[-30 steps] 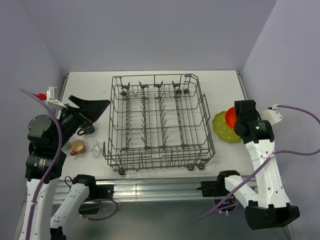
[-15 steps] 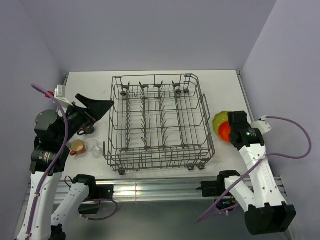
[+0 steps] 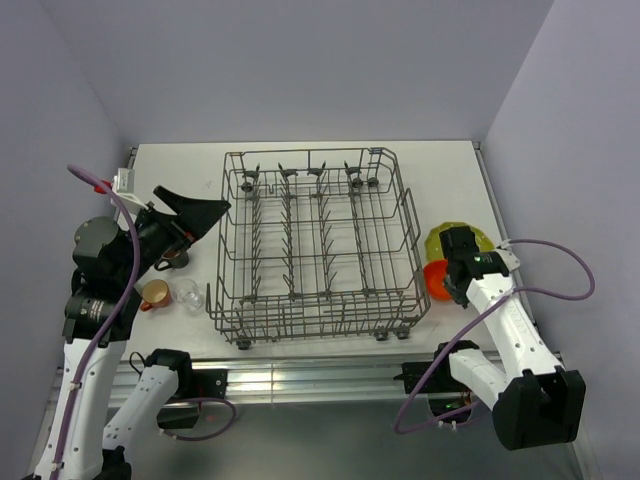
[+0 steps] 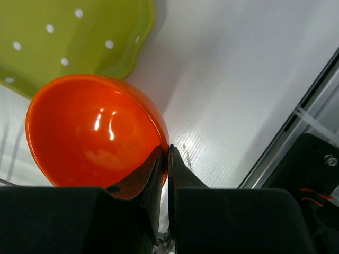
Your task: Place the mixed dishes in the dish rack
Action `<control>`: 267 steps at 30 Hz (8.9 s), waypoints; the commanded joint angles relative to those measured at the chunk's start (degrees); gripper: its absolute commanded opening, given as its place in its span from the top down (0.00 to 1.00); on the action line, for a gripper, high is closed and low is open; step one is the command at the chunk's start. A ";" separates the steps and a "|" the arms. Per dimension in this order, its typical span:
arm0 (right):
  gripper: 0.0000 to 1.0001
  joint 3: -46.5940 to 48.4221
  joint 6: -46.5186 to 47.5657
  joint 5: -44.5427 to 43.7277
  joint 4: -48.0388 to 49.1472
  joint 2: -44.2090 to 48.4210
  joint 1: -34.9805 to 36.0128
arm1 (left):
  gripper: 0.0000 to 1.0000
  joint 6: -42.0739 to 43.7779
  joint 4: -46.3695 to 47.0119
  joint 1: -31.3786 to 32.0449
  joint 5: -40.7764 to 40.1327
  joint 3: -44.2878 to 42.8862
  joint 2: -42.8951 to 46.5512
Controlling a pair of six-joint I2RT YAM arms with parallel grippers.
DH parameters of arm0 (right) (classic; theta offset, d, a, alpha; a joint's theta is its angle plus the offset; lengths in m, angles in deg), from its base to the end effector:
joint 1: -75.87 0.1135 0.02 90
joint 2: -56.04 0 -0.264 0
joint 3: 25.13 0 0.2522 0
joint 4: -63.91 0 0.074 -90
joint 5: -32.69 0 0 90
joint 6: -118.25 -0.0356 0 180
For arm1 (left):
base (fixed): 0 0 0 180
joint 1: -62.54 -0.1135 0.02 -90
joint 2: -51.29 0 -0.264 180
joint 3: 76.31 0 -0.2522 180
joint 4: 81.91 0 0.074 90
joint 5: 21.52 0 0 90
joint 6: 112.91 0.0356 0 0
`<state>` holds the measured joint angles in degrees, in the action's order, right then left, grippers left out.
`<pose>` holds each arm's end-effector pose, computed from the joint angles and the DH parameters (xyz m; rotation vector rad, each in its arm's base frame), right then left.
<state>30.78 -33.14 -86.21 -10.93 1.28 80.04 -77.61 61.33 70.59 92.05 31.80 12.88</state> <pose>0.1502 -0.0063 0.2332 1.3349 2.2460 -0.3631 0.1267 -0.0323 0.4105 -0.3707 1.7175 -1.1546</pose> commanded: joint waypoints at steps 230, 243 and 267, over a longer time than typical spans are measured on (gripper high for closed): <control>0.00 1.96 142.26 6.14 118.65 -38.23 34.77 | 0.10 15.41 0.15 -0.32 -7.58 8.21 -4.65; 0.00 10.93 130.91 -4.29 105.73 -30.06 39.07 | 0.11 15.23 -1.87 -0.23 -8.02 5.93 -5.09; 0.00 35.73 58.42 -17.50 41.47 -17.24 42.15 | 0.15 8.39 -8.11 -0.23 -8.53 1.26 -2.98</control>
<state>68.18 36.04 -104.40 32.06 -22.50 121.76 -66.77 53.63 70.59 84.99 35.50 8.55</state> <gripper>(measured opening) 0.994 0.862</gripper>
